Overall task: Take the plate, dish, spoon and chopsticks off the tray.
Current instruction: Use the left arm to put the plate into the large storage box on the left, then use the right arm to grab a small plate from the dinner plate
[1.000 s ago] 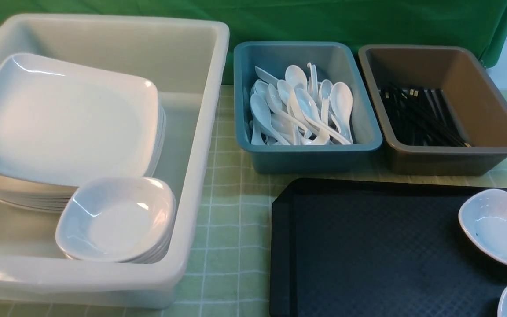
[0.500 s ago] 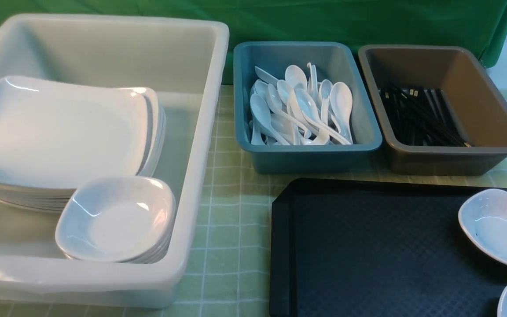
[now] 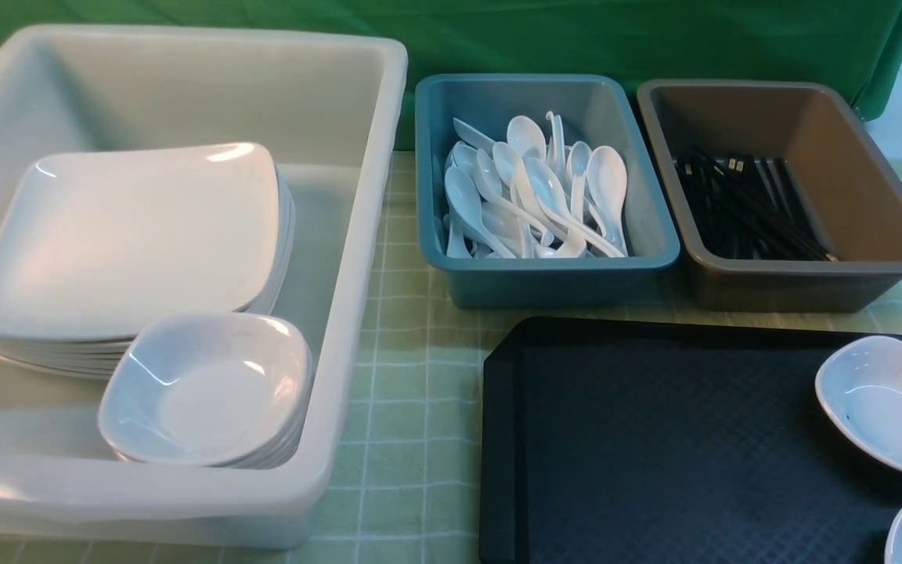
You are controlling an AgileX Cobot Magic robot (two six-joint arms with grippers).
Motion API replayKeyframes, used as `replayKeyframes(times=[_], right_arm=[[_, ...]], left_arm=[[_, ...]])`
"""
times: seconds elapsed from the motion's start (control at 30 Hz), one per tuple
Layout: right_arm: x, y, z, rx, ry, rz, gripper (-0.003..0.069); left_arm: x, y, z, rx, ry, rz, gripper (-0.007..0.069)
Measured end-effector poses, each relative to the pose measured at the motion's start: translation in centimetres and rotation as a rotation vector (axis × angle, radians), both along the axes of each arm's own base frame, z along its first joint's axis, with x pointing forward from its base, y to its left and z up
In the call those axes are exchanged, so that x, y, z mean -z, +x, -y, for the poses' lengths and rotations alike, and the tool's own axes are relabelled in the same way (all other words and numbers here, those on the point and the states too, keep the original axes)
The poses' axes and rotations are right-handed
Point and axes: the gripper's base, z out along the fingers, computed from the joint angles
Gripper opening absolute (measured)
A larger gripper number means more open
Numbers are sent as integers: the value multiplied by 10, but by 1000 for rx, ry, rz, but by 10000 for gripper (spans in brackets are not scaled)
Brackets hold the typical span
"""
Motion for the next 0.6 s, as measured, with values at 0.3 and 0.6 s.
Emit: replayKeyframes(times=[0.3, 0.6], right_arm=[[0, 0, 0, 0, 0, 2, 176], [-1, -1, 0, 0, -1, -1, 135]], left_arm=[[-49, 8, 7, 99, -67, 10, 320], [-53, 27, 104, 397, -139, -74, -12]])
